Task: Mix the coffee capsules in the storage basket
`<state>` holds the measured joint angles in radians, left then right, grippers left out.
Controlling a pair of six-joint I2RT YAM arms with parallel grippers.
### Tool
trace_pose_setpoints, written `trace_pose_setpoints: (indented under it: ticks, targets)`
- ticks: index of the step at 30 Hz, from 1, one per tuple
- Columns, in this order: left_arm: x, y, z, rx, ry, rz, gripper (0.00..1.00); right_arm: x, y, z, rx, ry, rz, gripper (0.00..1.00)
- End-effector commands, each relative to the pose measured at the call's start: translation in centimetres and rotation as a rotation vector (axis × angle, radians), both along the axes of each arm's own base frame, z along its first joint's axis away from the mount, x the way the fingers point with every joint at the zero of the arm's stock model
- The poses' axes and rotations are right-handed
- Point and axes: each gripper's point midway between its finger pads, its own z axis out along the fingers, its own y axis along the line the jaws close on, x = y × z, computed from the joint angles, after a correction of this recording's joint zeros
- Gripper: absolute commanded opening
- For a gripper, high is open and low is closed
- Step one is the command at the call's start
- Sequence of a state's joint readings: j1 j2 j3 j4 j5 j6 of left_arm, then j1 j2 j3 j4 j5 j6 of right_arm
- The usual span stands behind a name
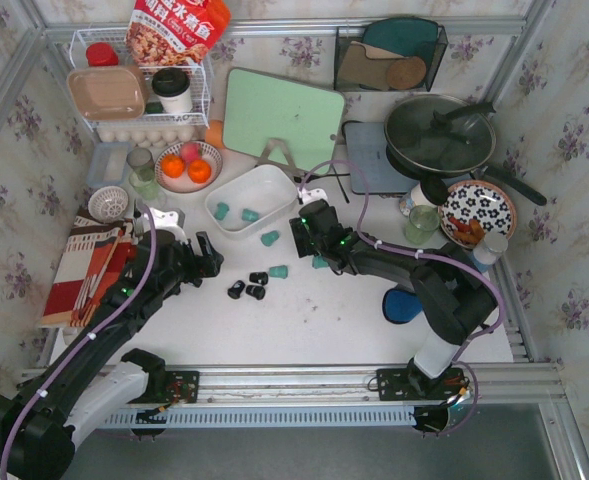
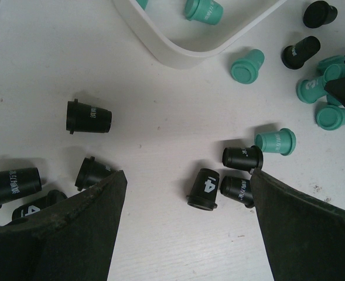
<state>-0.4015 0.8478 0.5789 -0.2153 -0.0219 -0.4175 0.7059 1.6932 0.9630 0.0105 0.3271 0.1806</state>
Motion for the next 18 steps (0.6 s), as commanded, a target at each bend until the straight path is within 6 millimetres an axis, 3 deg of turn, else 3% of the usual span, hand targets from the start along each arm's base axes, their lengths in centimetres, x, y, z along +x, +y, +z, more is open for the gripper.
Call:
trace_pose_setpoints:
  ticks: [1,11,18]
  targets:
    - [0.4,-0.3,0.7,-0.015,-0.02,-0.006,0.89,1.0,0.5,0.6,0.028,-0.034,-0.021,0.7]
    - [0.4,-0.4,0.6,-0.014,-0.015,-0.009,0.89,1.0,0.9,0.1,0.03,-0.023,-0.001,0.61]
    - [0.4,-0.4,0.7,-0.017,-0.018,-0.01,0.89,1.0,0.7,1.3,0.032,-0.042,-0.009,0.52]
